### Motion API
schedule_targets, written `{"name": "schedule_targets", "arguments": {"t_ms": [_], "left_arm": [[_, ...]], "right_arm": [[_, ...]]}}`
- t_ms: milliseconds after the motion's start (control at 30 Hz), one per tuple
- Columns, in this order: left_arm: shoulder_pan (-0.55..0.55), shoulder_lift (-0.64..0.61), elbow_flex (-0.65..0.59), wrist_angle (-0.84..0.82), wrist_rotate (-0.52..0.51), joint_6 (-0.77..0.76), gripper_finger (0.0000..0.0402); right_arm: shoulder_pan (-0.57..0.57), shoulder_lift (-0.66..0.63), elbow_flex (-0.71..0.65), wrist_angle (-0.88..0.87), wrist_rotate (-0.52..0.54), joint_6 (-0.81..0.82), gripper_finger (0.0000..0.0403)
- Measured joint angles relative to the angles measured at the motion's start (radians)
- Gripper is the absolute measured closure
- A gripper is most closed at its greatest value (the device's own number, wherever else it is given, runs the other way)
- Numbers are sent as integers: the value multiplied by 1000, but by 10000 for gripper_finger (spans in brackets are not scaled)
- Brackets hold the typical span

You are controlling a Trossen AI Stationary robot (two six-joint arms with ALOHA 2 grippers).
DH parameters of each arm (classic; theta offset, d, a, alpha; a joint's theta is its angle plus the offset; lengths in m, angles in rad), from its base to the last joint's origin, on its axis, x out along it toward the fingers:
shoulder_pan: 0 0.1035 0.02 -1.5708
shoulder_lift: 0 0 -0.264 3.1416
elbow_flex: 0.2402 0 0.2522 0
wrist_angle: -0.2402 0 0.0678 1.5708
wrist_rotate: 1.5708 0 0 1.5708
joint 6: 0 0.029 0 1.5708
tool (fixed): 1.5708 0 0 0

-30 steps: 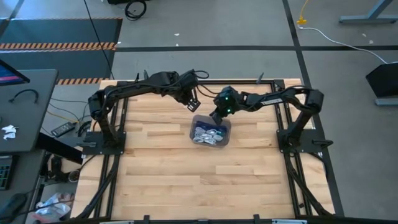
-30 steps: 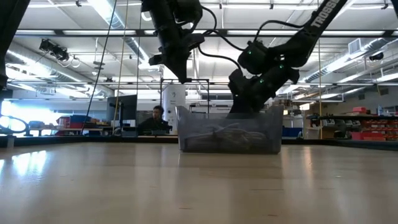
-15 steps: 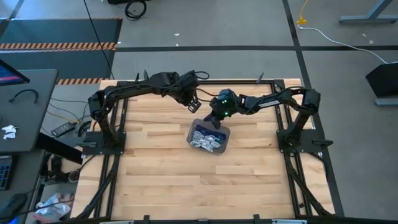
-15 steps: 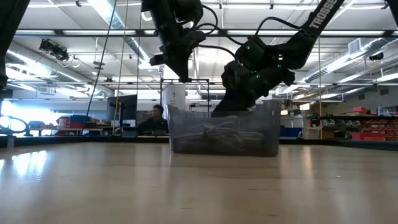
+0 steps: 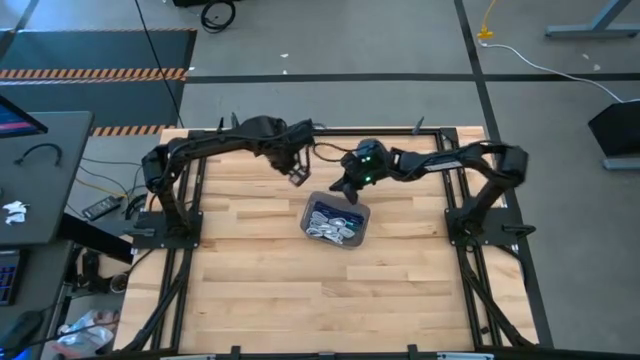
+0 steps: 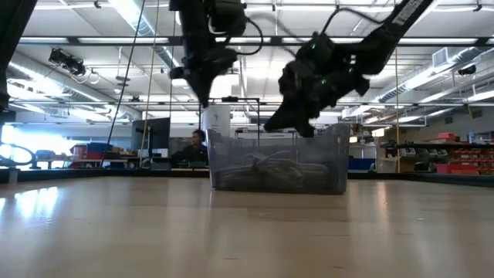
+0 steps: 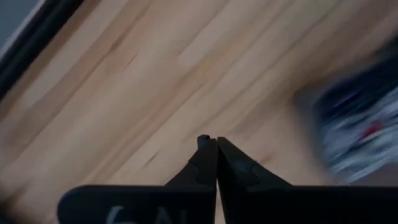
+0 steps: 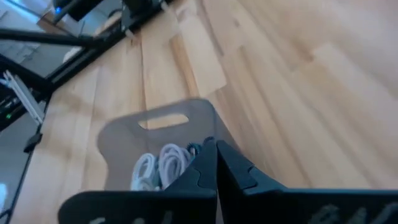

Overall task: Pick and place USB-C Cables
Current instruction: Move the gray bin to the center of the table

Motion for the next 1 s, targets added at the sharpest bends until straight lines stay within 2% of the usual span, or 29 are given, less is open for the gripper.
{"name": "schedule_targets", "arguments": {"t_ms": [100, 200, 300, 367, 500, 633, 800, 1000], "left_arm": [[-5, 0, -2, -161, -69, -17, 398], [-5, 0, -26, -221, -65, -43, 398], [-17, 0, -70, -182, -17, -19, 399], [-30, 0, -122, -111, 33, 5, 399], [-46, 0, -237, 14, 101, 22, 400], [-43, 0, -352, 120, 167, -14, 400], [-48, 1, -426, 236, 247, -29, 401], [-51, 1, -425, 289, 252, -20, 401]], "right_arm": [[0, -120, 0, -122, 51, -3, 403], [14, -258, 0, -314, 134, -2, 403], [66, -380, 0, -569, 283, 22, 403], [115, -447, 0, -734, 374, 96, 403], [245, -533, 0, -922, 467, 297, 403], [377, -545, 0, -940, 538, 485, 403], [508, -463, 0, -944, 621, 624, 403], [556, -308, -17, -958, 588, 686, 403]]}}
